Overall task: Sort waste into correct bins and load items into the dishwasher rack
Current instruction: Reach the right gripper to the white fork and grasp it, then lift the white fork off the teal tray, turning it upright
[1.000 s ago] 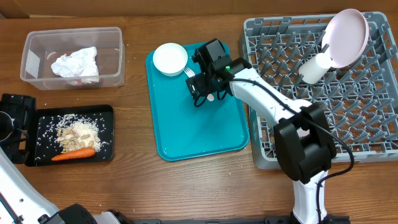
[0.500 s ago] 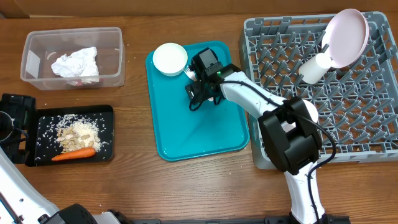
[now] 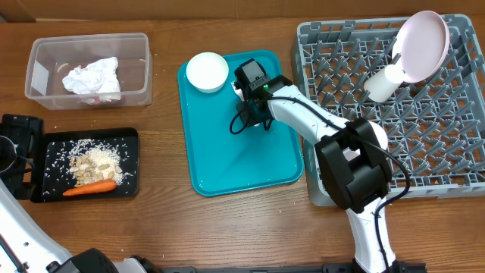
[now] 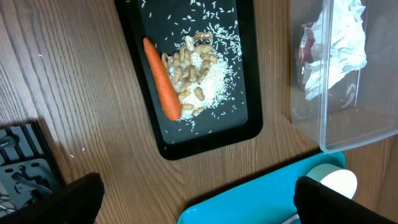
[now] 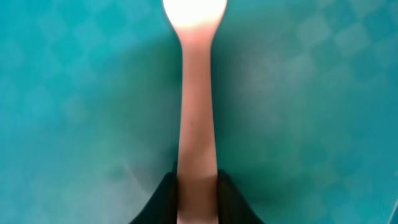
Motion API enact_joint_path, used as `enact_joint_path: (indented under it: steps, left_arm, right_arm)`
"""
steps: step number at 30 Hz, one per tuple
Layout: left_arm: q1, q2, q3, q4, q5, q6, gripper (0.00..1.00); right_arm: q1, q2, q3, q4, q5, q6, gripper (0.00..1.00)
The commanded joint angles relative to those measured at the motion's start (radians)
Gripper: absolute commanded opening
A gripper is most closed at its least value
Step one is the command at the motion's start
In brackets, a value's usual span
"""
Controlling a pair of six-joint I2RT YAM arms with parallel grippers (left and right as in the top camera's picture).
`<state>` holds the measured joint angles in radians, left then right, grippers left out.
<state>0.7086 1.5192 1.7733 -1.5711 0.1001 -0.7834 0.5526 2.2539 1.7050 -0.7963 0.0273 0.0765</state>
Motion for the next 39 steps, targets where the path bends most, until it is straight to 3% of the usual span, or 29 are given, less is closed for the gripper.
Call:
enact_joint_path:
  steps: [1, 15, 21, 31, 32, 34, 35, 36, 39]
  left_arm:
    - [-0.002, -0.001, -0.005, 0.002, -0.006, -0.010, 1.00]
    - [-0.002, -0.001, -0.005, 0.002, -0.006, -0.010, 1.00]
    - [-0.002, -0.001, -0.005, 0.002, -0.006, -0.010, 1.00]
    - [-0.002, -0.001, -0.005, 0.002, -0.006, -0.010, 1.00]
    - [-0.002, -0.001, -0.005, 0.002, -0.006, -0.010, 1.00]
    - [-0.002, -0.001, -0.005, 0.002, -0.006, -0.010, 1.00]
    - [-0.002, -0.001, -0.005, 0.002, -0.006, -0.010, 1.00]
    - [-0.002, -0.001, -0.005, 0.002, -0.006, -0.010, 1.00]
    - [-0.002, -0.001, -0.005, 0.002, -0.006, -0.010, 1.00]
  right_arm:
    - [0.007, 0.080, -0.017, -0.070, -0.057, 0.059, 0.04]
    - [0.007, 0.080, 0.246, -0.336, -0.164, 0.065, 0.04]
    - [0.007, 0.080, 0.246, -0.324, -0.211, 0.164, 0.20]
    - [0.013, 0.080, 0.247, -0.317, -0.444, 0.433, 0.25]
    - [0.016, 0.080, 0.247, -0.317, -0.440, 0.467, 0.29]
    - [0.031, 0.080, 0.247, -0.315, -0.388, 0.561, 0.55]
    - [0.041, 0.080, 0.246, -0.312, -0.340, 0.612, 0.80]
    - [0.053, 0.080, 0.245, -0.307, -0.301, 0.647, 1.00]
    - [0.105, 0.080, 0.243, -0.280, -0.188, 0.746, 1.00]
